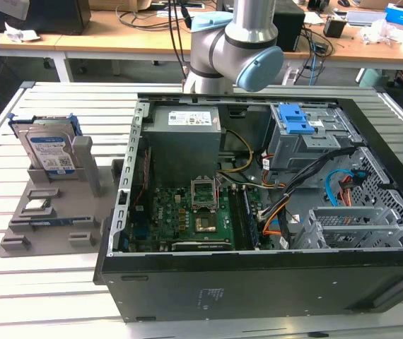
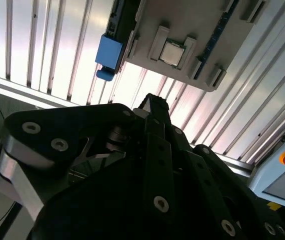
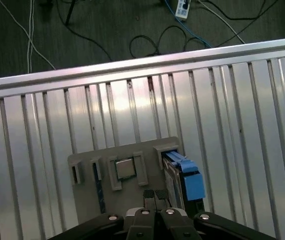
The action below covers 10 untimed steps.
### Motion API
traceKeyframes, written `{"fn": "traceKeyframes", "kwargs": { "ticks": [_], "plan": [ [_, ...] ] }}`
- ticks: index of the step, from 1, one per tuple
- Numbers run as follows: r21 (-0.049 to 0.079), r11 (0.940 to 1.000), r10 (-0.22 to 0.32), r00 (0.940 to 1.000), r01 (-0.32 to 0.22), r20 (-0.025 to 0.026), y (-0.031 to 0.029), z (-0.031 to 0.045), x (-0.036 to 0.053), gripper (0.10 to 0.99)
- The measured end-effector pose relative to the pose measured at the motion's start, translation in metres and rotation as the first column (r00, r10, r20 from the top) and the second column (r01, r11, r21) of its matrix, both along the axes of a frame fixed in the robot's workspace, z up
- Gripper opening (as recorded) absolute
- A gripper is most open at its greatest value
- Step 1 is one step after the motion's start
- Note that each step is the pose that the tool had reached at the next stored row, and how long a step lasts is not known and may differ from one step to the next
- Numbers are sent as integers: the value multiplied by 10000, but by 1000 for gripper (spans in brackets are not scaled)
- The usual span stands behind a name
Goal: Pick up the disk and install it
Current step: 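Pick up the disk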
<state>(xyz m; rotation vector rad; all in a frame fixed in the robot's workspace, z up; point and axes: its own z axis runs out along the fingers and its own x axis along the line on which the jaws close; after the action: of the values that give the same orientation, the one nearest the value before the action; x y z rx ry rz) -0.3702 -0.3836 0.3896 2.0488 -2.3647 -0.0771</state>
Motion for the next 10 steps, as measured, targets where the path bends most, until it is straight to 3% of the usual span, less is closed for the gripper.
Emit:
{"fn": "traceKeyframes", "kwargs": {
  "ticks": [10],
  "plan": [
    [0, 9981, 614, 9981, -614, 0, 0, 0, 0, 106]
  ]
}}
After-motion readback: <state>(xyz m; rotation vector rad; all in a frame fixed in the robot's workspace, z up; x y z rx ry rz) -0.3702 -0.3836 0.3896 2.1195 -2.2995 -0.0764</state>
